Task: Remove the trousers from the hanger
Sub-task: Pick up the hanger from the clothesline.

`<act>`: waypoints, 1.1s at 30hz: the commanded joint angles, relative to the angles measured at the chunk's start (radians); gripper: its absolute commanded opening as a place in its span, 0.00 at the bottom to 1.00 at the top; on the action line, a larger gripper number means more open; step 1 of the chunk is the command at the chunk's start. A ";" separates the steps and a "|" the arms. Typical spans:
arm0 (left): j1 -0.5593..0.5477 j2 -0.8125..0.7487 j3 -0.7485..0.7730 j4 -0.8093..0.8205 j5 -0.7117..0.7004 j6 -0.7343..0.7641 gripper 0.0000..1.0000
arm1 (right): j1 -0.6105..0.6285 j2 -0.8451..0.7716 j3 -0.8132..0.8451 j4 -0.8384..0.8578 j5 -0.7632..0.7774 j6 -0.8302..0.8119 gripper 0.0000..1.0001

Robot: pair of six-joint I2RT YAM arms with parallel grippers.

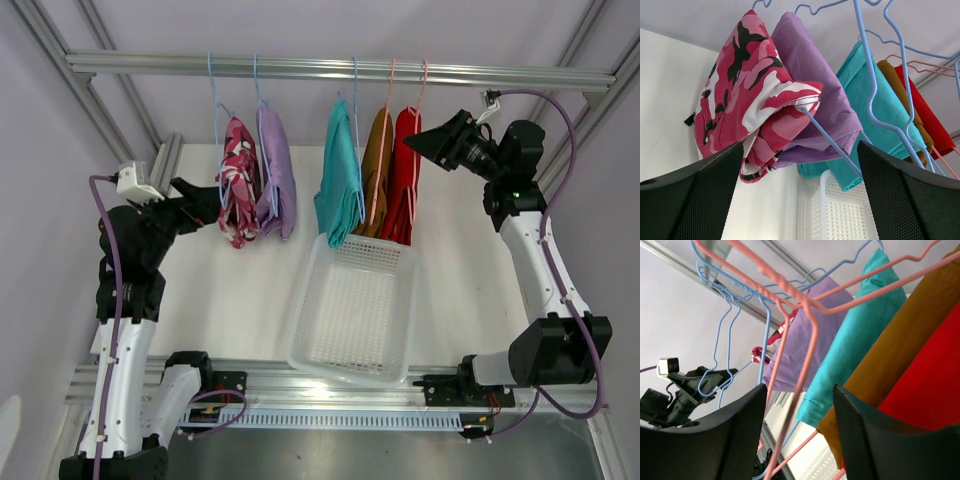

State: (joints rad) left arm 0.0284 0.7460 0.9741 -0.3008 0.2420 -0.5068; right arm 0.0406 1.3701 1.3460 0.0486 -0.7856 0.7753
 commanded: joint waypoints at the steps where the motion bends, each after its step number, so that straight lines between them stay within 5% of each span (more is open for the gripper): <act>1: -0.005 0.001 -0.009 0.038 0.031 -0.001 0.99 | -0.005 0.033 -0.025 0.152 -0.075 0.097 0.59; 9: -0.004 0.006 -0.012 0.043 0.040 -0.001 0.99 | -0.005 0.079 -0.079 0.332 -0.124 0.202 0.38; 16: -0.004 0.013 -0.012 0.046 0.052 -0.002 1.00 | -0.005 0.115 -0.088 0.486 -0.170 0.314 0.32; 28: -0.004 0.027 -0.014 0.052 0.080 -0.004 0.99 | -0.005 0.098 -0.084 0.536 -0.192 0.355 0.00; 33: -0.005 0.029 -0.014 0.057 0.086 -0.004 0.99 | -0.004 0.078 -0.059 0.511 -0.190 0.349 0.00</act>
State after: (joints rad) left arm 0.0280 0.7734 0.9630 -0.2878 0.2970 -0.5072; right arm 0.0360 1.4849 1.2434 0.4843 -0.9482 1.1366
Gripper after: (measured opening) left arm 0.994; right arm 0.144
